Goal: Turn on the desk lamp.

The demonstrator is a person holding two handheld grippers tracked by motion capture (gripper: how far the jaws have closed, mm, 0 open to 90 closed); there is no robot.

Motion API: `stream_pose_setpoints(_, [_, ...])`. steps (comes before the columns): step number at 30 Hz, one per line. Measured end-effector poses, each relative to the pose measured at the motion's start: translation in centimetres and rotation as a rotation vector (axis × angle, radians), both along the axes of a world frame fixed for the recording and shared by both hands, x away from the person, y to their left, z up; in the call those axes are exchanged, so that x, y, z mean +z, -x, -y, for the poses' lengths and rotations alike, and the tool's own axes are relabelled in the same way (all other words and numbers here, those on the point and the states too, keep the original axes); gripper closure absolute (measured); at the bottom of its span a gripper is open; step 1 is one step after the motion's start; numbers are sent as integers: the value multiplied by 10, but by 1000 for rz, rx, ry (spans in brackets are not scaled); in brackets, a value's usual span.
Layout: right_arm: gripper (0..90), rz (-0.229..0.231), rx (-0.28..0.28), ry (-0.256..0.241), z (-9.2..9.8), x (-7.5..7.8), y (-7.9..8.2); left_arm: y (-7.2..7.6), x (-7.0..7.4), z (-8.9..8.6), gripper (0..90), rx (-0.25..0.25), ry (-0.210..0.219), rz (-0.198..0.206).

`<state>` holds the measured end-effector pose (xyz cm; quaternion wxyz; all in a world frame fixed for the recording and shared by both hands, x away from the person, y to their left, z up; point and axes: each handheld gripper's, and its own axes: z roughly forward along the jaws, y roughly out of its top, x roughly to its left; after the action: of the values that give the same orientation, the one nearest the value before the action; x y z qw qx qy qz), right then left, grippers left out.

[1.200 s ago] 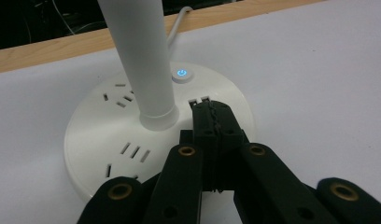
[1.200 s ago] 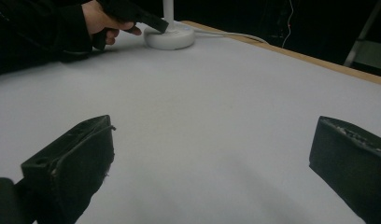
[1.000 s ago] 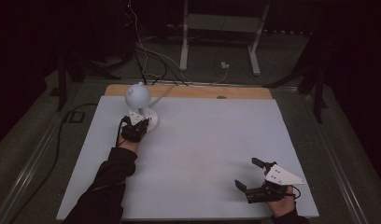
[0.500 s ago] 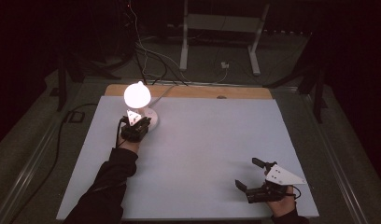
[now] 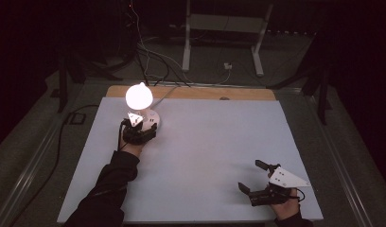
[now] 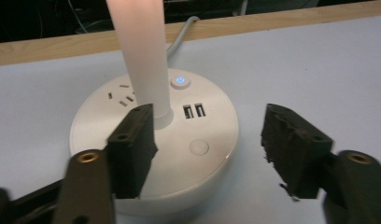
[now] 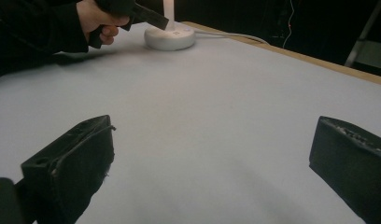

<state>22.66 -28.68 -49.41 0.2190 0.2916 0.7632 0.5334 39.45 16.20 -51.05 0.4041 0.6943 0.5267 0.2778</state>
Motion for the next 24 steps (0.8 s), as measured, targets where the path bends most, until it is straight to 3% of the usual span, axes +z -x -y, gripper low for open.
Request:
stream_pose_setpoints(2, [0,1,0,1,0,0,0,2,1,-2,236,9,8,5])
stream_pose_setpoints(9, [0,-1,0,1,0,0,0,4,7,-7,17,-9,29,-44])
stream_pose_setpoints(15, [0,-1,-2,-2,0,0,-1,9,13,-10,3,-40,27,-46])
stream_pose_setpoints(24, [0,1,-4,-1,0,0,-1,25,22,-14,3,-122,58,-44])
